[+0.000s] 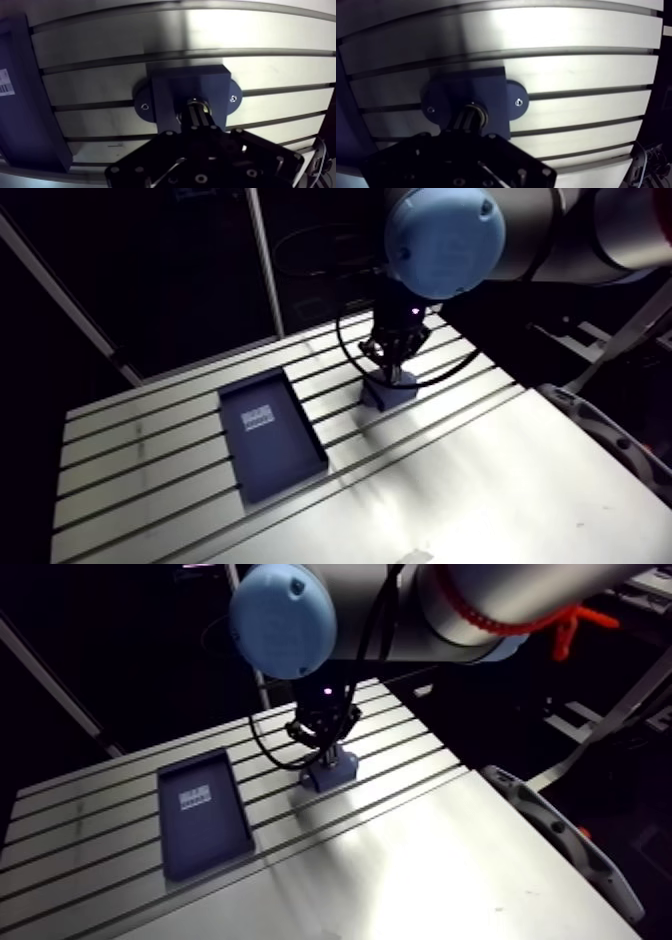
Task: Pick up the bearing and press it into the housing until flush.
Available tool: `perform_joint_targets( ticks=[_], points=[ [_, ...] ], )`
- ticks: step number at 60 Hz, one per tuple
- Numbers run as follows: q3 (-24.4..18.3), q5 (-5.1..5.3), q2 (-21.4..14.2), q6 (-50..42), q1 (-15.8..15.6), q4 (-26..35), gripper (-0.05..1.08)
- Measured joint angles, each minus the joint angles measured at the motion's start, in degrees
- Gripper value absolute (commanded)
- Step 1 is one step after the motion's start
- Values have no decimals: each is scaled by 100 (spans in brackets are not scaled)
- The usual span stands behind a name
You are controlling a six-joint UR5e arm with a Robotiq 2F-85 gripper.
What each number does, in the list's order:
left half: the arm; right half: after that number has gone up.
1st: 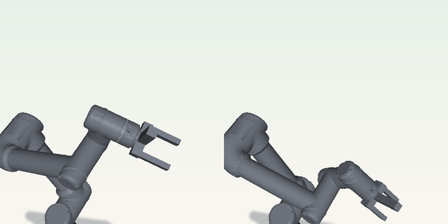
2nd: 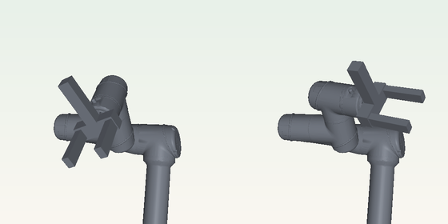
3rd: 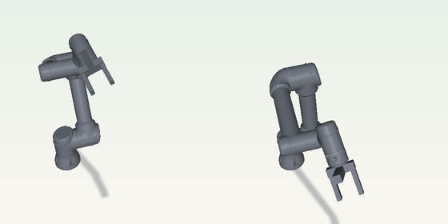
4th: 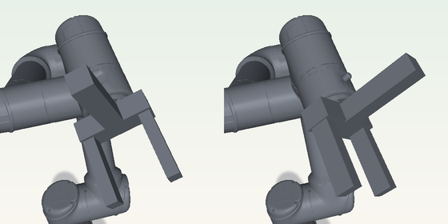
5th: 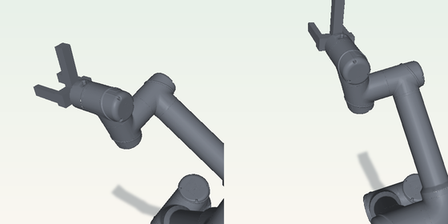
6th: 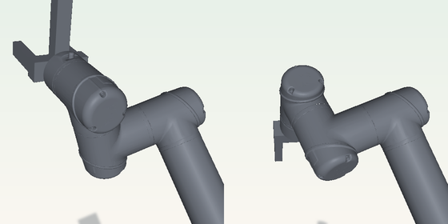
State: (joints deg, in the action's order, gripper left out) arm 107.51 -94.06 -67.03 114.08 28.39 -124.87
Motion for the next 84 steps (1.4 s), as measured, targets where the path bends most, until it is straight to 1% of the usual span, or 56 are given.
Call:
perform_joint_targets(
  ticks=[84],
  points=[
    [38, -30, 42, 6, 17, -31, 108]
  ],
)
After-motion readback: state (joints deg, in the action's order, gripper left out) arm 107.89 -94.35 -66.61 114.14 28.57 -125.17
